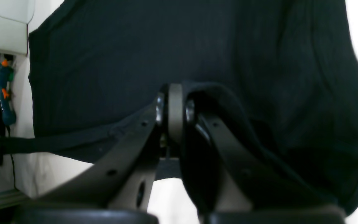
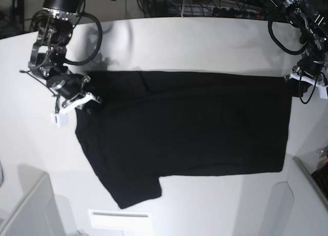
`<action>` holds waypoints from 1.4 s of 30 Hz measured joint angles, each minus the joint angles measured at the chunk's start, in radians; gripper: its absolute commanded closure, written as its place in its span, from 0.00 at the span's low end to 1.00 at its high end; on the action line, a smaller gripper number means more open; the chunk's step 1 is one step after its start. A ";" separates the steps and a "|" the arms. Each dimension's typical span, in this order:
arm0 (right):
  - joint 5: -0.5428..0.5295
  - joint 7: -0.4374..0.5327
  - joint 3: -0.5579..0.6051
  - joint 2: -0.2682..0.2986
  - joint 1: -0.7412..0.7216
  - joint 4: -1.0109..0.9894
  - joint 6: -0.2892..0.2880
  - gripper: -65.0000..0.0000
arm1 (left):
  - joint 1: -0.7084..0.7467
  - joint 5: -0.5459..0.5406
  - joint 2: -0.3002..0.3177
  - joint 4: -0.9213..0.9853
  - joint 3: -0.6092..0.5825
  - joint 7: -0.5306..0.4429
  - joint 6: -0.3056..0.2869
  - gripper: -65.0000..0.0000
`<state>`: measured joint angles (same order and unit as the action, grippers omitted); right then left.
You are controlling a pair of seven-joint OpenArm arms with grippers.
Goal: Fold the T-shirt properly
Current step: 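Lift the shoulders with both grippers and drag the shirt along the table, then open both grippers, releasing the shoulders, and raise them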
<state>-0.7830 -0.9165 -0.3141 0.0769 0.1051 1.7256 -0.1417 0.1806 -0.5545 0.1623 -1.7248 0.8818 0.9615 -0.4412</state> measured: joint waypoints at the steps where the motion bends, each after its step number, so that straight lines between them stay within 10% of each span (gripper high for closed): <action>1: 0.002 0.000 0.000 -0.001 -0.012 -0.008 0.000 1.00 | -0.004 0.000 0.002 0.011 -0.014 0.001 0.002 1.00; 42: 0.002 0.008 0.003 0.000 -0.248 -0.324 0.000 1.00 | -0.164 0.003 0.041 0.216 -0.136 -0.083 0.124 1.00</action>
<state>-0.7811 -0.9085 -0.3111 0.0765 -0.1432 1.4014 -0.1417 0.0170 -0.5514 0.2035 -1.5093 0.7460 0.8787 -0.3172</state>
